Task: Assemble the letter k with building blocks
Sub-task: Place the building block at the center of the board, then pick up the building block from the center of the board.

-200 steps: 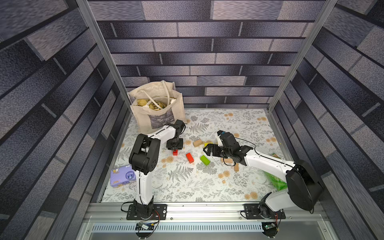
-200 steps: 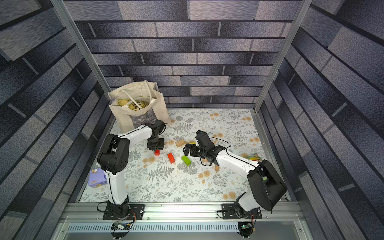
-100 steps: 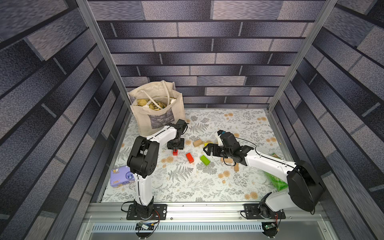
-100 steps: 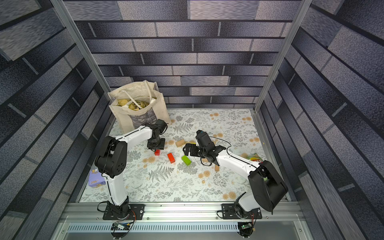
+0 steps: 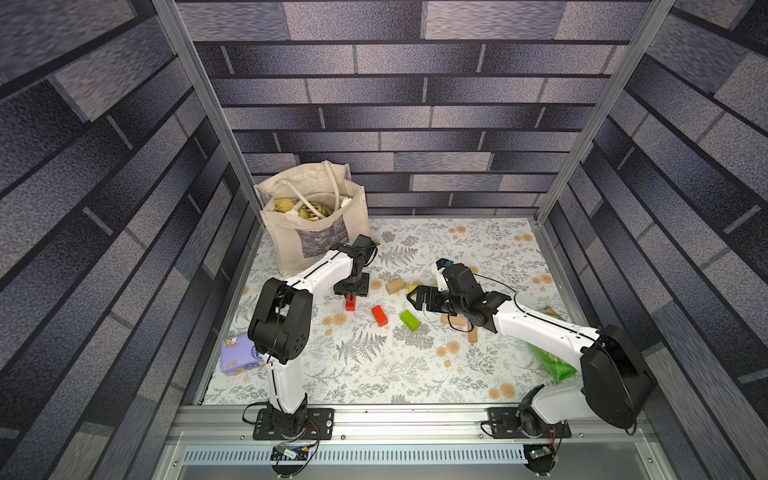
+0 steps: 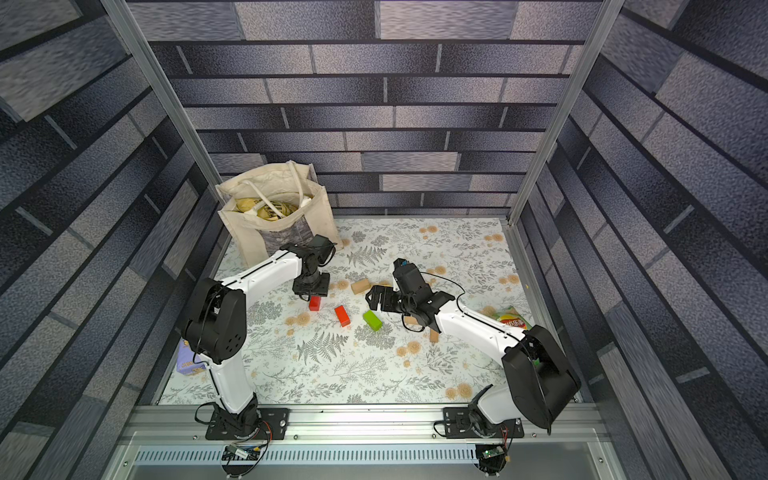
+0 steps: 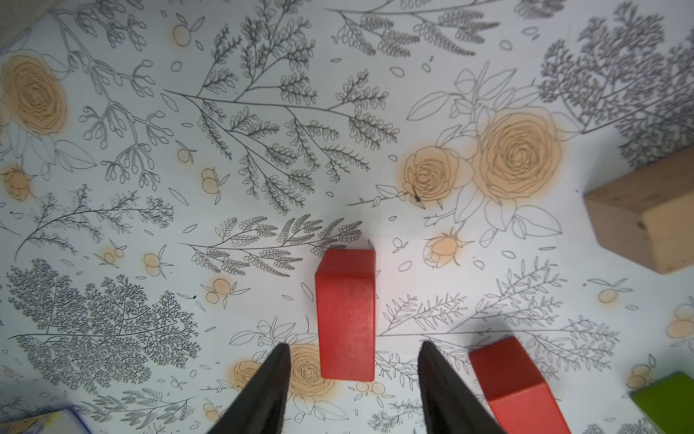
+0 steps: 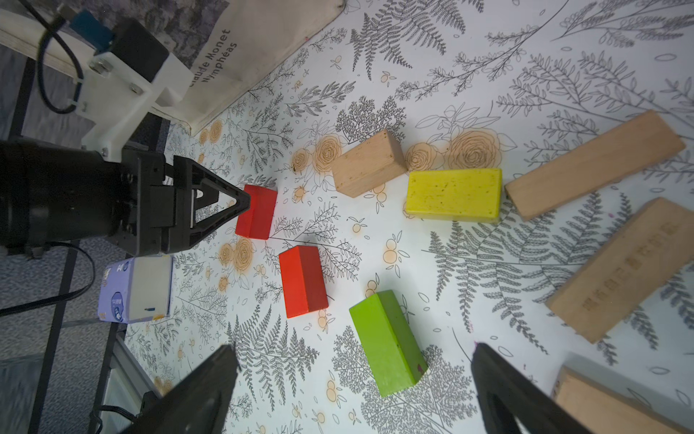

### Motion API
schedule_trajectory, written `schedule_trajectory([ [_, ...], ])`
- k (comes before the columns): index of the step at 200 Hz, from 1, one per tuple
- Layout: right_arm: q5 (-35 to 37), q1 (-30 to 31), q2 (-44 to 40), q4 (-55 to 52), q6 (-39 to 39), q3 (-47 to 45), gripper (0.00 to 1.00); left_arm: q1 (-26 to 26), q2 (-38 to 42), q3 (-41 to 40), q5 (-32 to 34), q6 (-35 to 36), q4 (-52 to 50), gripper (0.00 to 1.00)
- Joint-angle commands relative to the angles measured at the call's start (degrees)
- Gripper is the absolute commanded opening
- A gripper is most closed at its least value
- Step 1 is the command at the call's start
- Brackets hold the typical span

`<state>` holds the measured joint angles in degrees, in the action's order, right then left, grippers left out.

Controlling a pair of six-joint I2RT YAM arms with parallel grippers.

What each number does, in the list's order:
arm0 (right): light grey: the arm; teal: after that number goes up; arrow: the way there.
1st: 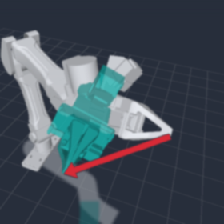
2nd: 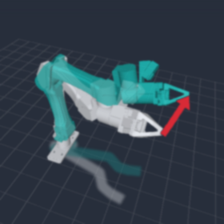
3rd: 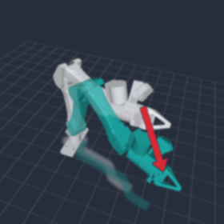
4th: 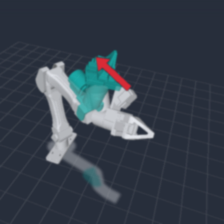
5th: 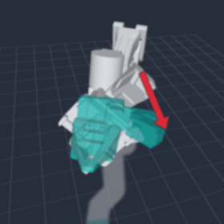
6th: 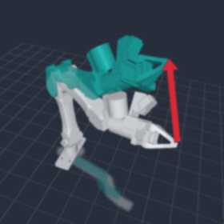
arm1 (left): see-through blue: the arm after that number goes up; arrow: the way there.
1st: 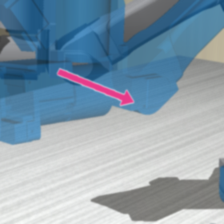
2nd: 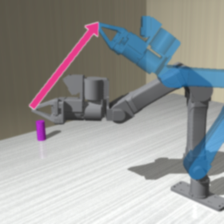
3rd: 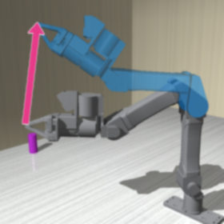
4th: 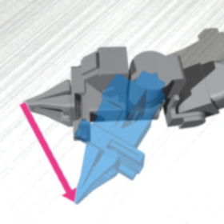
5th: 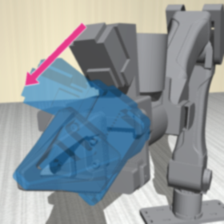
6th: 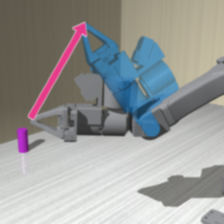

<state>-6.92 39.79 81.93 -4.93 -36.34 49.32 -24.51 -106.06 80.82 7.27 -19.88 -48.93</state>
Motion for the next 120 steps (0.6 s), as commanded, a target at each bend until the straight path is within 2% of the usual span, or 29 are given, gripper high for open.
schedule_trajectory([
  [1, 0.7, 0.5, -1.4, -1.4, 1.0, -0.4, 1.00, -1.2, 2.7, 1.0, -2.7, 1.5, 1.7, 0.60],
  [68, 2.9, 0.5, -2.1, -3.2, 3.7, 0.5, 1.00, -3.6, 0.6, 4.6, -5.8, 6.2, 4.5, 0.67],
  [120, 5.0, 0.0, -4.8, -6.4, 6.0, 0.5, 1.00, -6.4, -1.8, 8.7, -7.1, 14.5, 4.5, 0.70],
])
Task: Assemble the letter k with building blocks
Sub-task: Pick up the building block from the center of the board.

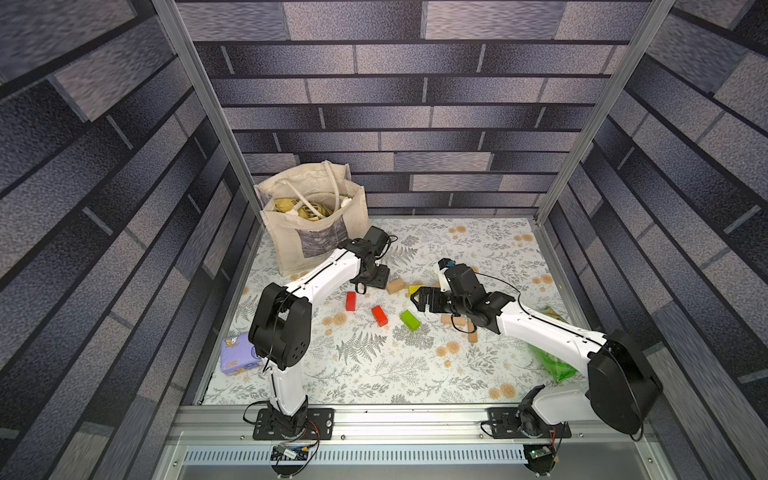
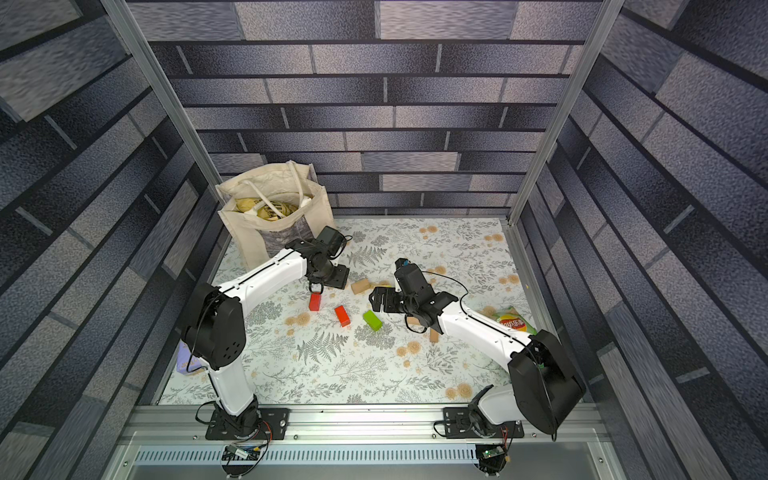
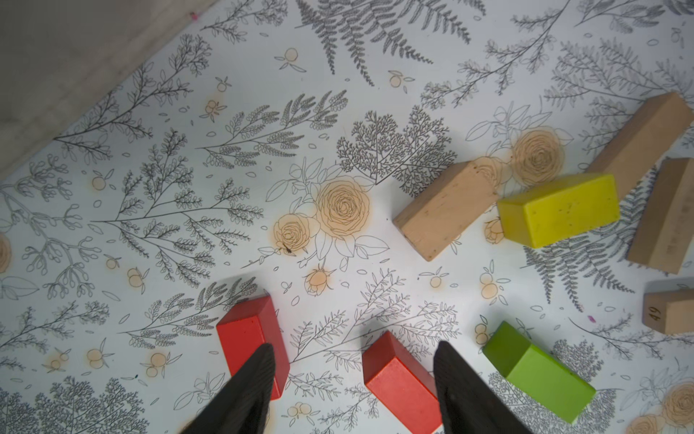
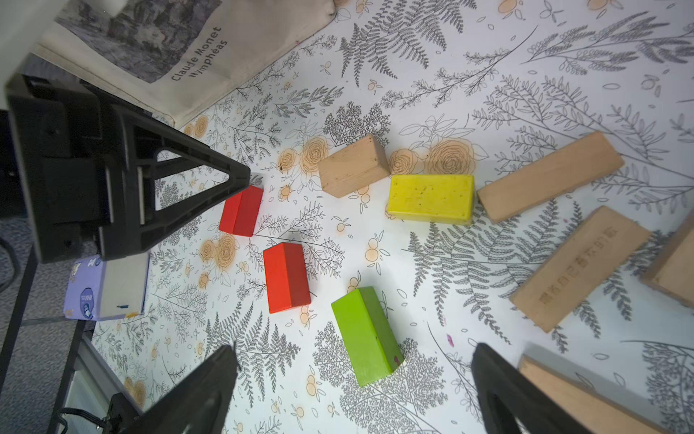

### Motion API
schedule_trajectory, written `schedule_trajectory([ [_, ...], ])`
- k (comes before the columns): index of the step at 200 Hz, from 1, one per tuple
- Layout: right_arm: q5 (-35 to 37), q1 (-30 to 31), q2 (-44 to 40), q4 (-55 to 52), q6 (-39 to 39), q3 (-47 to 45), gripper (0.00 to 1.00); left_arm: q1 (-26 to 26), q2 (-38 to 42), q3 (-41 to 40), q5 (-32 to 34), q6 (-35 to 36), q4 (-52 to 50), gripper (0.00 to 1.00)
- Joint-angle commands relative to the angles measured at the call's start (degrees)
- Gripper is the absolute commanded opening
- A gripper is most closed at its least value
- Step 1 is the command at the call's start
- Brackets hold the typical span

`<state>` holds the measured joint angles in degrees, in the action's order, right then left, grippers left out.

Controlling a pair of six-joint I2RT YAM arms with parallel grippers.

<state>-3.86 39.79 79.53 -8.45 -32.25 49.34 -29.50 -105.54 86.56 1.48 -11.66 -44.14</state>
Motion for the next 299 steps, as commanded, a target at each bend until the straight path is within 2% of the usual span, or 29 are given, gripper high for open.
schedule_trajectory([
  [1, 2.0, 0.0, -2.4, -2.9, 1.9, 0.4, 1.00, -1.5, -2.4, 3.0, -1.3, 6.4, -0.3, 0.70],
  [55, -0.4, -5.6, -8.4, -3.2, 0.2, -4.4, 1.00, -3.4, -5.4, 5.8, -1.4, 10.6, 1.0, 0.71],
  [98, -3.8, -9.3, -10.0, -3.1, -1.1, -5.9, 1.00, -4.4, -9.4, 8.3, 1.2, 13.4, 1.7, 0.70],
  [257, -5.9, -11.7, -9.4, -0.8, -3.7, -8.3, 1.00, -3.4, -15.4, 11.3, -5.0, 16.4, 3.6, 0.69],
  [299, -5.9, -12.2, -9.9, -0.3, -4.1, -9.2, 1.00, -3.3, -17.2, 13.1, -4.5, 17.2, 2.2, 0.69],
])
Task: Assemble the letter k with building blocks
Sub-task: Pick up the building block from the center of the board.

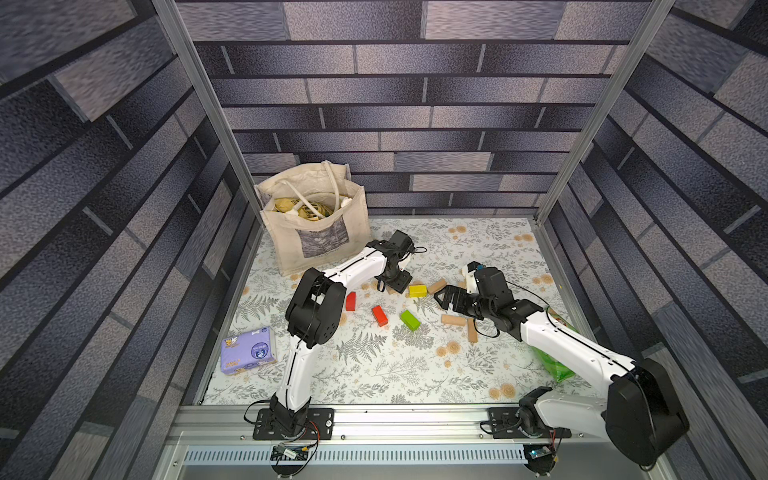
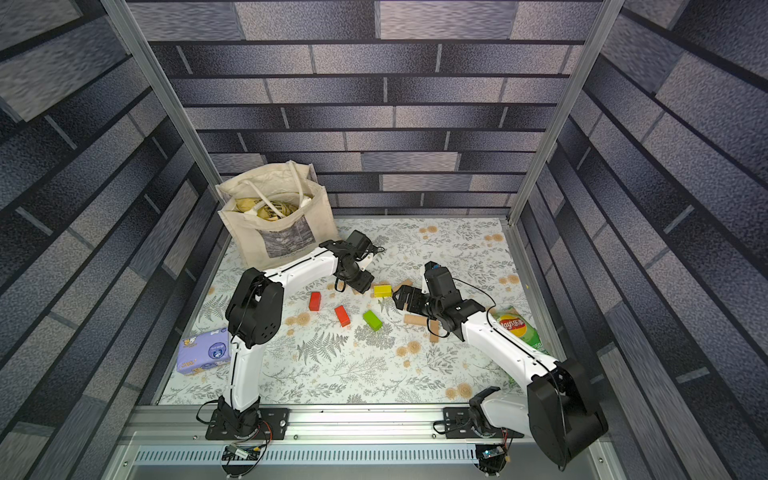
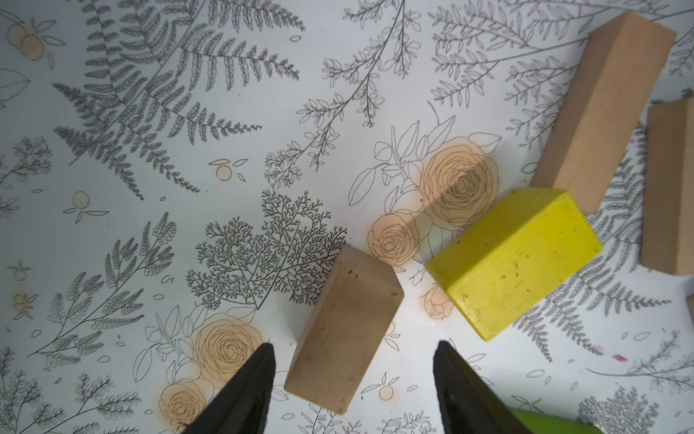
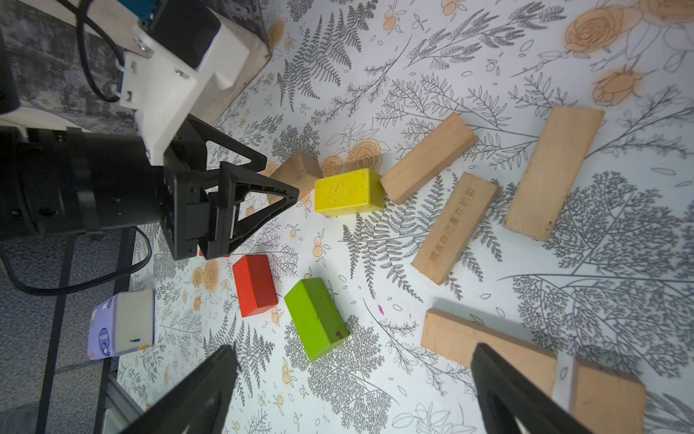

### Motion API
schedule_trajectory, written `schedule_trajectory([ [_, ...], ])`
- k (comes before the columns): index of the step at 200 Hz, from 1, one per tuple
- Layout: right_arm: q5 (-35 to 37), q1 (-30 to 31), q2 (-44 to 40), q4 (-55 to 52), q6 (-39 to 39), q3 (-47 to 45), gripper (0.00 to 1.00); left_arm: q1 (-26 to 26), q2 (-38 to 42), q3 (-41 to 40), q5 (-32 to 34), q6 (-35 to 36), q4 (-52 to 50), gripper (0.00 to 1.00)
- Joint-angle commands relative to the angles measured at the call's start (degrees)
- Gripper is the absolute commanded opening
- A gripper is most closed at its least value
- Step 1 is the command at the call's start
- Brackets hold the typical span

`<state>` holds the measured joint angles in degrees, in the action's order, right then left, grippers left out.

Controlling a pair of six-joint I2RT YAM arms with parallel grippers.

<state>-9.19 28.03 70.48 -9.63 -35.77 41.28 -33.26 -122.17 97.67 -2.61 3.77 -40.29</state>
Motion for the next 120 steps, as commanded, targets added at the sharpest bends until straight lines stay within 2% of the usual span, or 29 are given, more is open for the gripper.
schedule_trajectory([
  [1, -0.5, -0.5, -0.9, 0.9, -0.6, -1.2, 1.00, 0.5, -0.6, 2.0, -0.4, 1.7, -1.6, 0.69],
  [60, -0.1, -0.6, -1.9, 0.6, -0.6, -1.6, 1.00, 0.7, -1.9, 2.7, 0.1, 1.7, -2.0, 0.68],
  [120, -0.3, -0.7, -1.7, 0.7, -0.6, -1.5, 1.00, 0.8, -1.9, 1.8, 0.3, 1.4, -1.7, 0.63],
])
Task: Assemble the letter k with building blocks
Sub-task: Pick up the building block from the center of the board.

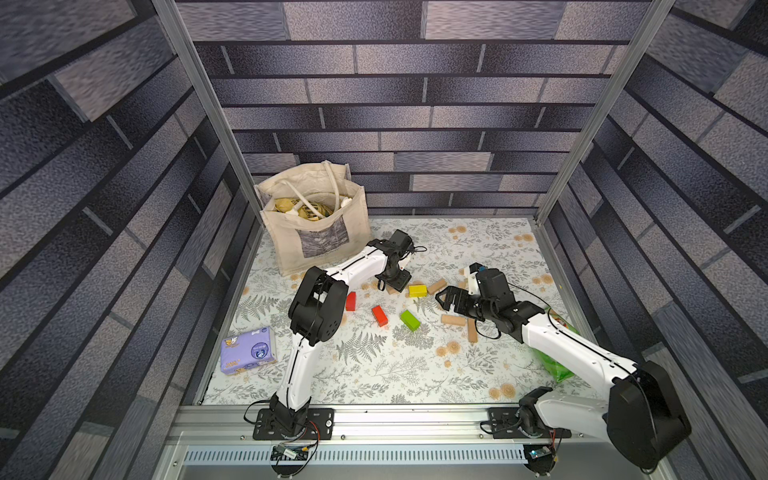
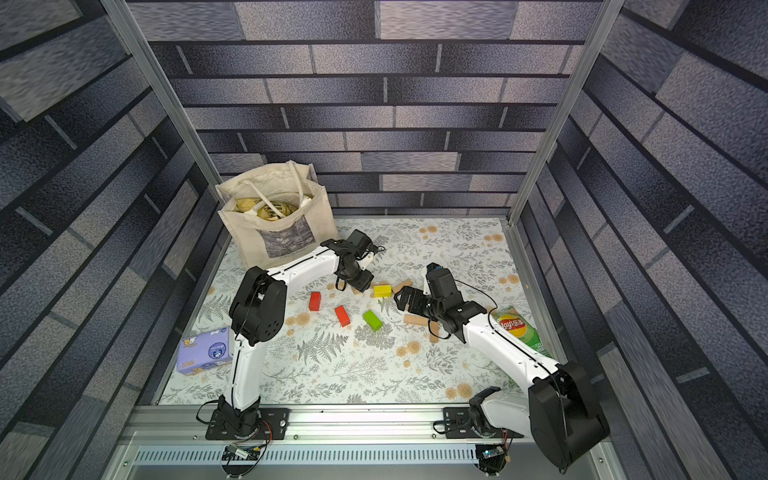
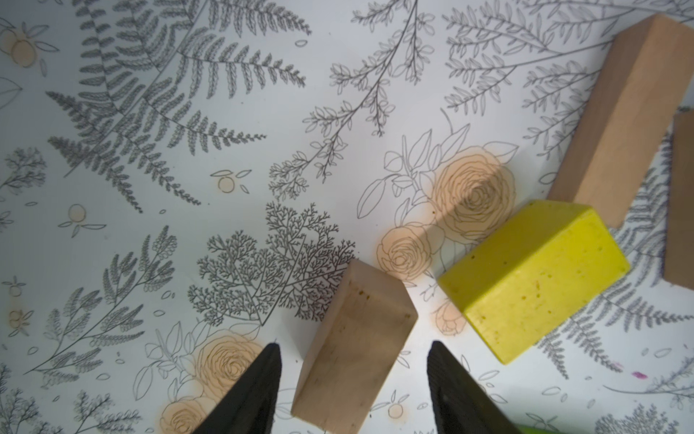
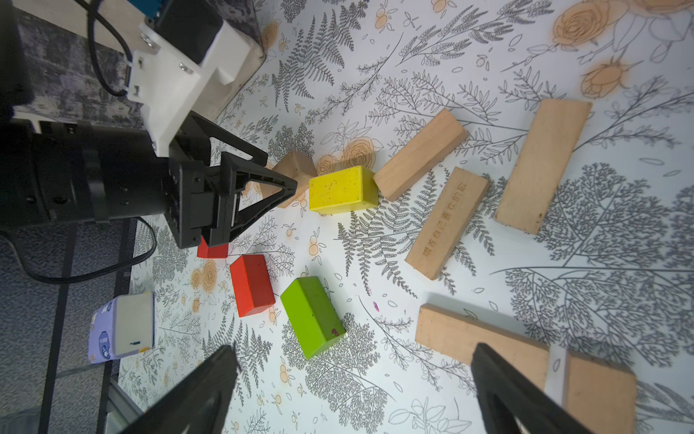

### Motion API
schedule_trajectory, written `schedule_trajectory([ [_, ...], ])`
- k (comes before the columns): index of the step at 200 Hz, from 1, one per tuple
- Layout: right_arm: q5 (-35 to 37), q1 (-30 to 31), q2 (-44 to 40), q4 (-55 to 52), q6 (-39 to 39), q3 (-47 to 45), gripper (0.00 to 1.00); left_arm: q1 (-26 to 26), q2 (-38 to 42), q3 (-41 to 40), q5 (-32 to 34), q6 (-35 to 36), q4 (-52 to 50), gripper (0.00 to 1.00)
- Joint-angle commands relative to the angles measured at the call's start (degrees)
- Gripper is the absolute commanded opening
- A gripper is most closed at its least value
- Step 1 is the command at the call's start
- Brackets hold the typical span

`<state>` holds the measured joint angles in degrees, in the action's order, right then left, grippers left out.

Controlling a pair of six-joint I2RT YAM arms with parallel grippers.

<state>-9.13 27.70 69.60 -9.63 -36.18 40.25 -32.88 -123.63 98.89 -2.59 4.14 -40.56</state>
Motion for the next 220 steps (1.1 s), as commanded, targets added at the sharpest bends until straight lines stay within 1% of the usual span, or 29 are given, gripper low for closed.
schedule_trajectory([
  [1, -0.3, -0.4, -0.7, 0.7, -0.2, -0.4, 1.00, 0.5, -0.5, 0.6, 0.3, 1.0, -1.5, 0.63],
  [70, -0.5, -0.4, -0.8, 0.6, 0.0, -0.2, 1.00, 0.5, -1.3, 0.5, 0.1, 1.1, -1.9, 0.59],
  [119, -0.7, -0.4, -0.1, 0.7, 0.2, 0.1, 1.00, 0.7, -2.3, 1.2, -0.2, 1.3, -2.6, 0.54],
  [136, -0.8, -0.5, -0.2, 0.7, 0.2, 0.0, 1.00, 0.6, -2.6, 1.2, -0.2, 1.2, -2.7, 0.51],
  [155, -0.6, -0.4, -0.3, 0.8, 0.2, -0.2, 1.00, 0.8, -2.6, 1.3, 0.0, 1.2, -2.8, 0.44],
  [196, -0.6, -0.4, -0.4, 0.9, 0.2, -0.4, 1.00, 0.8, -2.1, 1.5, 0.6, 0.7, -2.9, 0.34],
  [220, -0.7, -0.4, -0.3, 1.0, 0.2, -0.3, 1.00, 1.2, -0.9, 1.5, 1.2, -0.8, -2.5, 0.30],
])
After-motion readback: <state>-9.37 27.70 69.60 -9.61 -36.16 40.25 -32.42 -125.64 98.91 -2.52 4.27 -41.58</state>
